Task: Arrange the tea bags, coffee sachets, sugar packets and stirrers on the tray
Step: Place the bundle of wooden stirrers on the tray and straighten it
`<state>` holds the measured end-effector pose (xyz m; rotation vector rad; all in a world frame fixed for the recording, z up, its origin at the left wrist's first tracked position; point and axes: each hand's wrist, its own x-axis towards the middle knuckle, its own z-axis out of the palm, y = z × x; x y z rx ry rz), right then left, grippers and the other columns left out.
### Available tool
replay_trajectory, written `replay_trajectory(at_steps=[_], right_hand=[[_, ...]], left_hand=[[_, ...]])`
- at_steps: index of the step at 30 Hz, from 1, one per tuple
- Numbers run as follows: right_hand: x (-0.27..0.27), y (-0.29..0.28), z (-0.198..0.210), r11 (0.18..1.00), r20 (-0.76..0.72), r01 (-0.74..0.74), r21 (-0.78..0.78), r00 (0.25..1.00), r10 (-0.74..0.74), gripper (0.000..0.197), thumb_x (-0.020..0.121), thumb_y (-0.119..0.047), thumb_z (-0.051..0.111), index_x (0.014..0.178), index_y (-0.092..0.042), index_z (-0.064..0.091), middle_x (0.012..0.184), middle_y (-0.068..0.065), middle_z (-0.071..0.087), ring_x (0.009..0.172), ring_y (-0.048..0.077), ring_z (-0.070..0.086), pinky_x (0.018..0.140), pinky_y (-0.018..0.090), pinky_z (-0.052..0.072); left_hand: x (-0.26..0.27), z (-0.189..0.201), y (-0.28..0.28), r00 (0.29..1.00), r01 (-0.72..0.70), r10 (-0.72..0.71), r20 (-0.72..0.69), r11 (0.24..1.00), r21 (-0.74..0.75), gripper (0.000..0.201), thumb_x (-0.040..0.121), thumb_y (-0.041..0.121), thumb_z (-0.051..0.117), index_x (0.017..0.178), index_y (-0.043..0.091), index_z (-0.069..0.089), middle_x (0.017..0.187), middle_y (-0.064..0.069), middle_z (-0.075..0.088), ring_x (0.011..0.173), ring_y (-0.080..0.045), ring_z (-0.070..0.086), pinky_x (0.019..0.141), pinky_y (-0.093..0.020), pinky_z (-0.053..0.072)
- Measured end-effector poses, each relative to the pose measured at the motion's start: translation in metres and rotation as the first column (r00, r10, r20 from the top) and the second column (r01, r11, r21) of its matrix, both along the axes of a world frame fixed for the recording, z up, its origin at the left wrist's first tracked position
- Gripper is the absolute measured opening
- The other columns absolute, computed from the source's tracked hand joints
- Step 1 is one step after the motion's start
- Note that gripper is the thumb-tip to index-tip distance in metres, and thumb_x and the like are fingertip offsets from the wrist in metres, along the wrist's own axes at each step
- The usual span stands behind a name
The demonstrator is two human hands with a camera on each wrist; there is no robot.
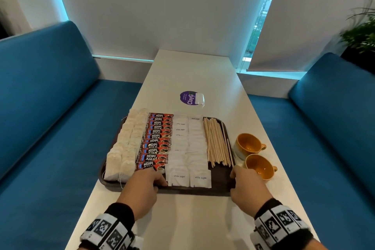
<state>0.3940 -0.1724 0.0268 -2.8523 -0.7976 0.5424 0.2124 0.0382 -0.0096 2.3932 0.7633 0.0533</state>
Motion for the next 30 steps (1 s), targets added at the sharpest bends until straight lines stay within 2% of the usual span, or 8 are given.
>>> replay_trajectory(at_steps=[4,11,14,17,20,23,27,30], right_hand=[[0.003,0.003,-0.006,0.998,0.051,-0.014,-0.055,0.999,0.017,0.036,0.094,-0.013,0.068,0.127,-0.023,0.059,0.126,-0.001,0.055,0.112,0.015,0.058,0.096,0.025,0.051],[0.007,0.011,-0.014,0.995,0.000,-0.052,-0.088,0.999,0.052,0.042,0.092,-0.017,0.068,0.132,-0.021,0.057,0.127,-0.001,0.054,0.107,0.014,0.057,0.095,0.026,0.053],[0.007,0.017,-0.015,0.989,-0.010,-0.087,-0.122,0.996,0.086,0.036,0.090,-0.021,0.067,0.125,-0.020,0.059,0.119,-0.002,0.049,0.099,0.013,0.057,0.091,0.029,0.057],[0.010,0.022,-0.013,0.989,-0.003,-0.089,-0.119,0.996,0.089,0.029,0.091,-0.023,0.063,0.120,-0.020,0.059,0.116,-0.002,0.045,0.091,0.012,0.057,0.084,0.027,0.057],[0.014,0.025,-0.013,0.992,0.031,-0.080,-0.098,0.996,0.084,0.041,0.091,-0.025,0.062,0.130,-0.021,0.052,0.122,-0.002,0.044,0.087,0.012,0.059,0.075,0.025,0.057],[0.015,0.024,-0.016,0.993,0.037,-0.093,-0.077,0.995,0.096,0.049,0.092,-0.026,0.060,0.139,-0.022,0.047,0.130,-0.003,0.043,0.090,0.012,0.061,0.078,0.027,0.059],[0.016,0.019,-0.020,0.994,0.016,-0.109,0.009,0.994,0.109,0.031,0.098,-0.025,0.056,0.129,-0.024,0.060,0.122,-0.006,0.052,0.097,0.011,0.060,0.084,0.021,0.055],[0.018,0.021,-0.022,0.987,-0.036,-0.157,-0.022,0.987,0.157,0.026,0.100,-0.025,0.054,0.123,-0.023,0.065,0.121,-0.003,0.058,0.104,0.010,0.058,0.090,0.023,0.053]], left_hand=[[0.001,0.000,0.000,1.000,-0.002,0.002,0.001,1.000,0.004,0.035,0.097,0.006,0.059,0.108,0.035,0.075,0.115,0.016,0.065,0.113,-0.007,0.056,0.101,-0.022,0.044],[0.001,-0.003,0.001,1.000,-0.001,0.001,0.006,1.000,-0.015,0.035,0.095,0.005,0.061,0.104,0.036,0.075,0.111,0.016,0.065,0.111,-0.007,0.057,0.100,-0.023,0.045],[0.001,-0.004,0.002,1.000,-0.001,0.001,0.007,1.000,-0.014,0.034,0.095,0.005,0.061,0.103,0.036,0.075,0.111,0.016,0.065,0.109,-0.007,0.057,0.098,-0.022,0.045],[0.000,-0.004,0.002,1.000,-0.006,0.006,0.008,1.000,-0.018,0.034,0.095,0.005,0.061,0.103,0.035,0.075,0.111,0.016,0.065,0.110,-0.007,0.057,0.097,-0.022,0.044],[0.000,-0.004,0.002,1.000,-0.004,0.004,0.010,1.000,-0.016,0.035,0.094,0.005,0.060,0.102,0.035,0.075,0.110,0.017,0.065,0.109,-0.006,0.057,0.096,-0.020,0.043],[0.001,-0.004,0.002,1.000,-0.006,0.006,0.005,1.000,-0.018,0.034,0.095,0.005,0.060,0.103,0.036,0.074,0.111,0.017,0.064,0.109,-0.006,0.056,0.097,-0.021,0.044],[0.000,-0.004,0.001,1.000,-0.015,0.015,0.011,1.000,-0.022,0.033,0.095,0.007,0.060,0.103,0.036,0.075,0.111,0.017,0.065,0.110,-0.007,0.057,0.098,-0.022,0.045],[0.001,-0.004,0.002,1.000,-0.014,0.014,0.008,0.999,-0.031,0.033,0.096,0.007,0.061,0.103,0.035,0.074,0.111,0.018,0.064,0.109,-0.006,0.057,0.097,-0.021,0.045]])
